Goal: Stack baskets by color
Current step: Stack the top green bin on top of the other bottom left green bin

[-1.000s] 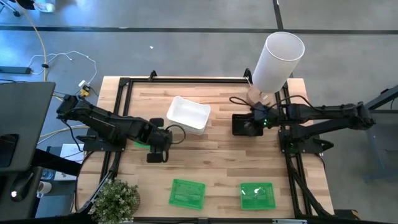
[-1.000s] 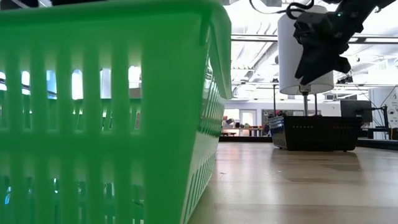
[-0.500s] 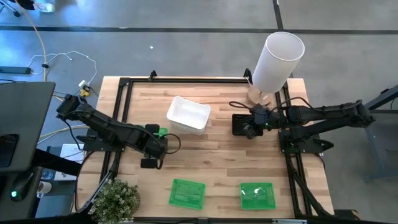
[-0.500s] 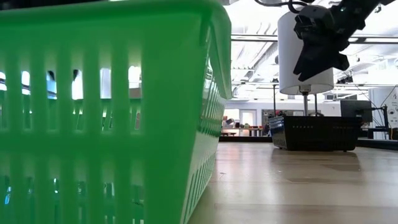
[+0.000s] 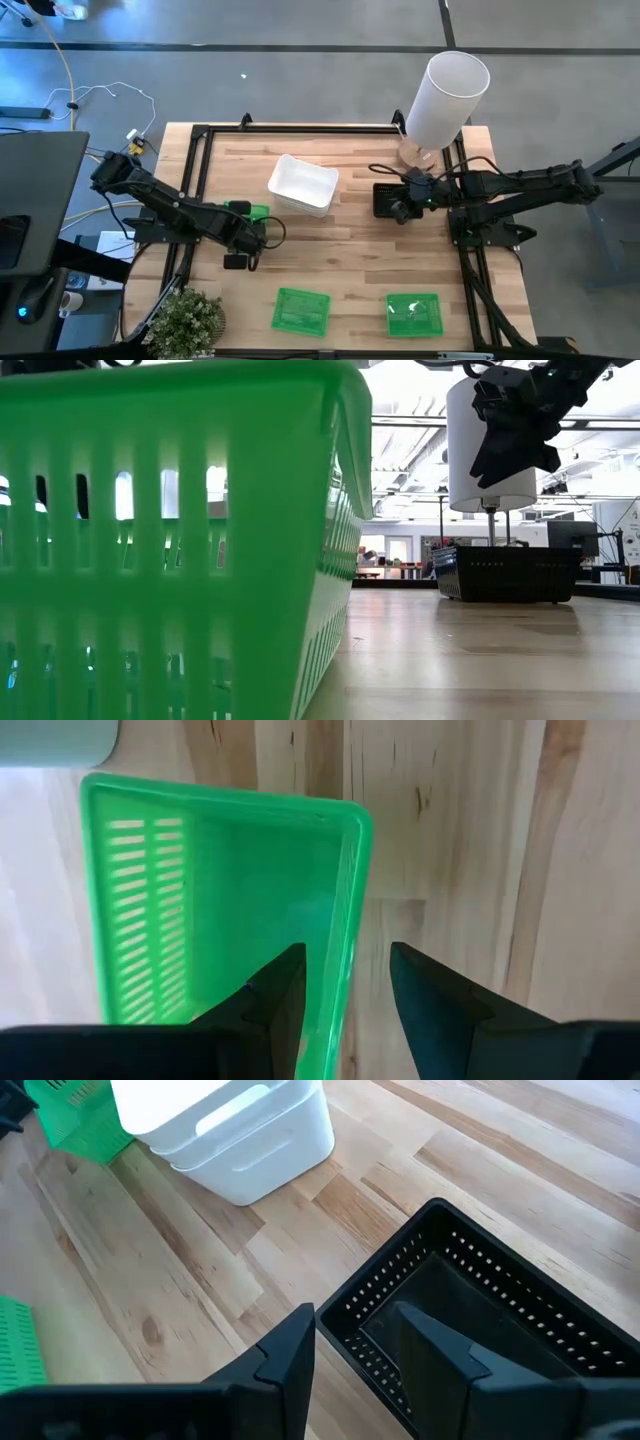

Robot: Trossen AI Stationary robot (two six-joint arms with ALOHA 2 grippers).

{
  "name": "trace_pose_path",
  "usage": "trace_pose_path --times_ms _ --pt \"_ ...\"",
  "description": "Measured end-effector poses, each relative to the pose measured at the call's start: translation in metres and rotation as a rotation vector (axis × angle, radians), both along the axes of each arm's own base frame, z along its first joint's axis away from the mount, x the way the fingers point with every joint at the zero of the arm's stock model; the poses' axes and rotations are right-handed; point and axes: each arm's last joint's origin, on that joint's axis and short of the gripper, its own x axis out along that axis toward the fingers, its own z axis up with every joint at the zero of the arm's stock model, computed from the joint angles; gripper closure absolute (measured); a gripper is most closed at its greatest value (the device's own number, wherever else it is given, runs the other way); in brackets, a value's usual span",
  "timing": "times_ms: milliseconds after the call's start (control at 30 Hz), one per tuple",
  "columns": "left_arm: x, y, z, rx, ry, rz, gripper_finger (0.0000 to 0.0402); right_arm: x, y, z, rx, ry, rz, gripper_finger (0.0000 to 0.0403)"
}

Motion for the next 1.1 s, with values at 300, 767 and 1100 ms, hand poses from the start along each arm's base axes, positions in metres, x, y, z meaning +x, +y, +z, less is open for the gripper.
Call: trace_pose_path --times_ms 300,767,1100 --pt "0.0 0.007 -0.015 -0.04 -0.023 0.035 0.0268 0.0 0.0 0.0 0.0 0.0 0.0 0.0279" --pt "-0.003 0.016 -0.034 -0.08 -0.045 0.086 0.0271 0.0 0.0 0.0 0.002 -0.001 -0.001 0.0279" --pt "0.0 0.015 -0.033 -0.083 -0.078 0.094 0.038 0.0 0.0 0.0 0.002 -0.001 -0.002 0.0279"
